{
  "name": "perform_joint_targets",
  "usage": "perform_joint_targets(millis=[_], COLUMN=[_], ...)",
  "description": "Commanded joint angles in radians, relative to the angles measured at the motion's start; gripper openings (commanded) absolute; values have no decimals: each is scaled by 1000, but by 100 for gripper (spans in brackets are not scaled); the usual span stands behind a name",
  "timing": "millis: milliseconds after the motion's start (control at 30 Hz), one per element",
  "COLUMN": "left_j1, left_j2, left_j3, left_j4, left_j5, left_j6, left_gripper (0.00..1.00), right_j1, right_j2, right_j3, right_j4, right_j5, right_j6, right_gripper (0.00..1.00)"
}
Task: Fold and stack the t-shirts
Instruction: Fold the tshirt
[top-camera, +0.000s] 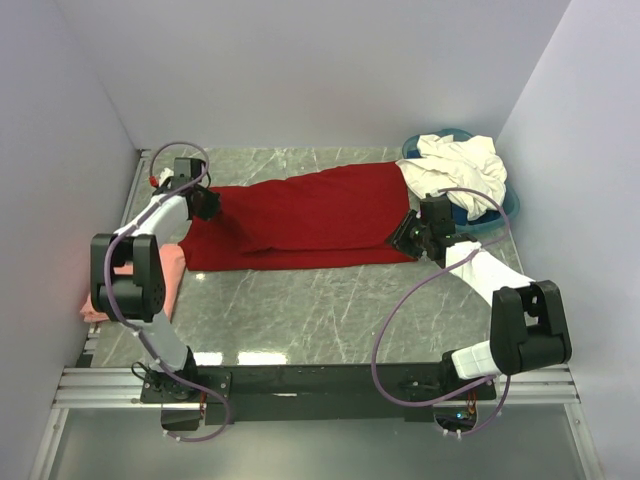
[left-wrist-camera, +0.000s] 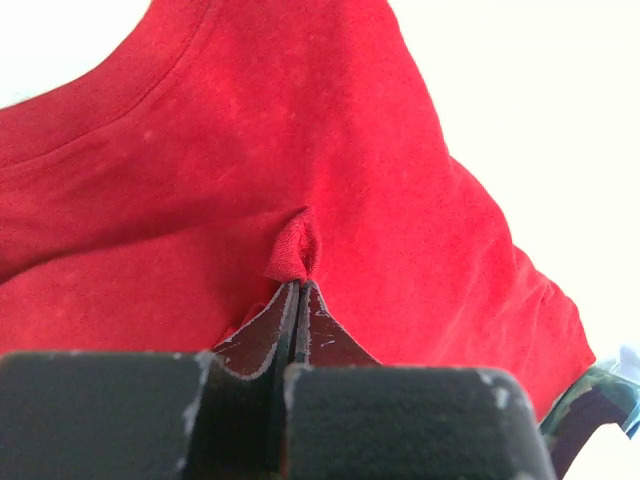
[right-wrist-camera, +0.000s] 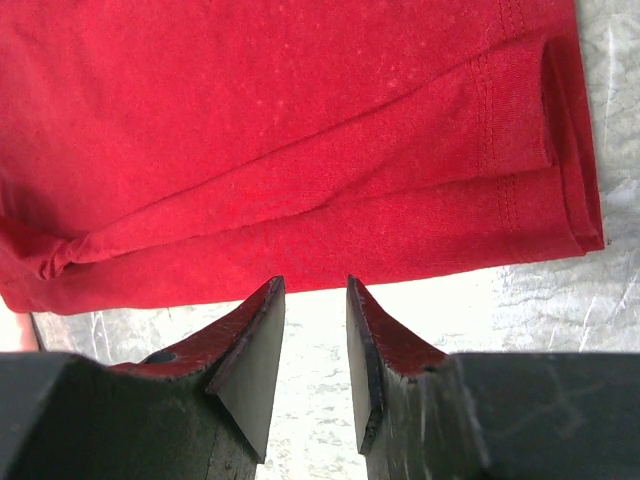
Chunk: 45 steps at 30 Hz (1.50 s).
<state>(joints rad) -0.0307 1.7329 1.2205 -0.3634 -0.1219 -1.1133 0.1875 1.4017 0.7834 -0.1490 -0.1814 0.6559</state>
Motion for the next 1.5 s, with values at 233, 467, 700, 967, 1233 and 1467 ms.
perform_joint_targets(millis=[233, 467, 700, 967, 1233, 1467], left_j1=[-2, 20, 61, 87, 92, 84], left_j2=[86, 123, 140, 168, 162, 19], left_j3=[103, 108, 100, 100, 111, -34], left_j4=[33, 52, 93, 135, 153, 211], left_j5=[47, 77, 122, 176, 234, 238], left_j6=[30, 32, 53, 66, 96, 84], left_gripper=[1, 1, 7, 12, 33, 54], right_j1=[7, 6, 13, 105, 184, 228], right_j2=[75, 146, 175, 198, 238, 261], right_j3=[77, 155, 154, 192, 232, 251], right_j4=[14, 0, 43, 26, 11, -21], right_j5=[36, 48, 5, 29, 42, 115], right_j6=[-18, -18, -21, -56, -96, -104], right_gripper=[39, 41, 42, 42, 43, 43])
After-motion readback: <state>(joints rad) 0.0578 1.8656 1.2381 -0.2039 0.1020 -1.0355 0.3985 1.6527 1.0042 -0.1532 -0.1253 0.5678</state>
